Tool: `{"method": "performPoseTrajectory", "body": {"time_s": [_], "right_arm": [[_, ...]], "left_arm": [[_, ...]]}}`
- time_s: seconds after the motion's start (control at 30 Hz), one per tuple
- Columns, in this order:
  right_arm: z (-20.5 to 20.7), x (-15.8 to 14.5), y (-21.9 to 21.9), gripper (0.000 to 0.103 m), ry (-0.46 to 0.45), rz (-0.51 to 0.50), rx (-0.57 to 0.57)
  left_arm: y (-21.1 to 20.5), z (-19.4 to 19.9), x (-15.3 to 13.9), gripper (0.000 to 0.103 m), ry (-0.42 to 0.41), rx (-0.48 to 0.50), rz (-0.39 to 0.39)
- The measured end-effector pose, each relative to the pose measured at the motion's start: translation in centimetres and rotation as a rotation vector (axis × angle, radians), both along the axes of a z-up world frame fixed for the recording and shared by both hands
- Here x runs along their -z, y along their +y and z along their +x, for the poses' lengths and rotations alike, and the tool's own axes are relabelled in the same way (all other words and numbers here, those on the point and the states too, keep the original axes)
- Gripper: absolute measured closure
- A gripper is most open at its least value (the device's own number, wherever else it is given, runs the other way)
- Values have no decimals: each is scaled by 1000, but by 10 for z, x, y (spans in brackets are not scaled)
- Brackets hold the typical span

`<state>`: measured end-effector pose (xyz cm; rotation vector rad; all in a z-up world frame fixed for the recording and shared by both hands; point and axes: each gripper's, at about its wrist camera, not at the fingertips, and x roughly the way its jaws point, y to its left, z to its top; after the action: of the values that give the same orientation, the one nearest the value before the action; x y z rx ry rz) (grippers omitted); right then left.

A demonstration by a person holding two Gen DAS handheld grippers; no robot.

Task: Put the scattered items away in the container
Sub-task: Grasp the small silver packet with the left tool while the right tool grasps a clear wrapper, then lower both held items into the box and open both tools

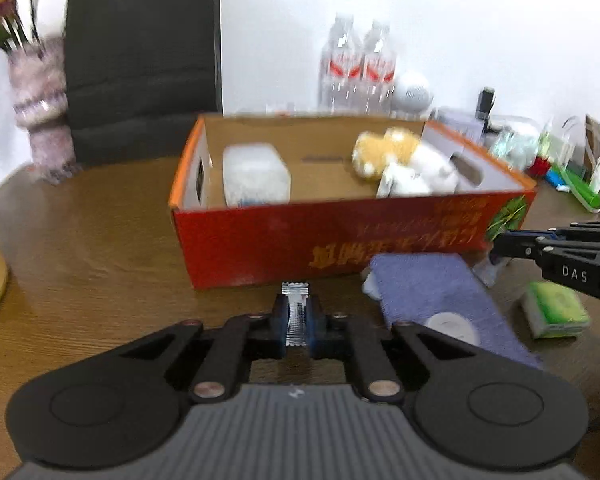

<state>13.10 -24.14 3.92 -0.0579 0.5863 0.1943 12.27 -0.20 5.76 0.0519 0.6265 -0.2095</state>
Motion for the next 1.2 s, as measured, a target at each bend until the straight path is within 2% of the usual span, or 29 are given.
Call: {"method": "performPoseTrajectory", "body": {"time_s": [0.13, 0.23, 0.3, 0.4, 0.6, 0.77, 0.97, 1.07, 1.2], "right_arm": [[-35, -24, -10, 101, -55, 42, 22], [-70, -34, -16, 101, -66, 80, 25], [-96, -34, -14, 101, -59, 99, -1], [-132, -28, -4, 101, -18, 140, -64], [-173, -24, 2, 101, 11, 202, -123], [-190, -36, -6, 101, -39, 223, -110], [-183, -47, -29, 101, -36, 370, -93], [-172, -54, -48, 101, -32, 462, -73], [-148, -61, -58, 101, -28, 495, -48]], "left_arm": [[-8, -40, -15, 94, -52, 18, -18], [-15, -80, -22, 94, -61, 13, -78], [-19, -107, -21, 94, -61, 6, -119], [-29, -136, -16, 94, -34, 25, -138], [-37, -169, -22, 94, -61, 37, -128], [-38, -178, -29, 94, -88, 27, -132], [-28, -168, -38, 94, -104, 12, -148], [-23, -155, -47, 94, -126, 14, -161], [-27, -118, -60, 93, -134, 62, -144]]}}
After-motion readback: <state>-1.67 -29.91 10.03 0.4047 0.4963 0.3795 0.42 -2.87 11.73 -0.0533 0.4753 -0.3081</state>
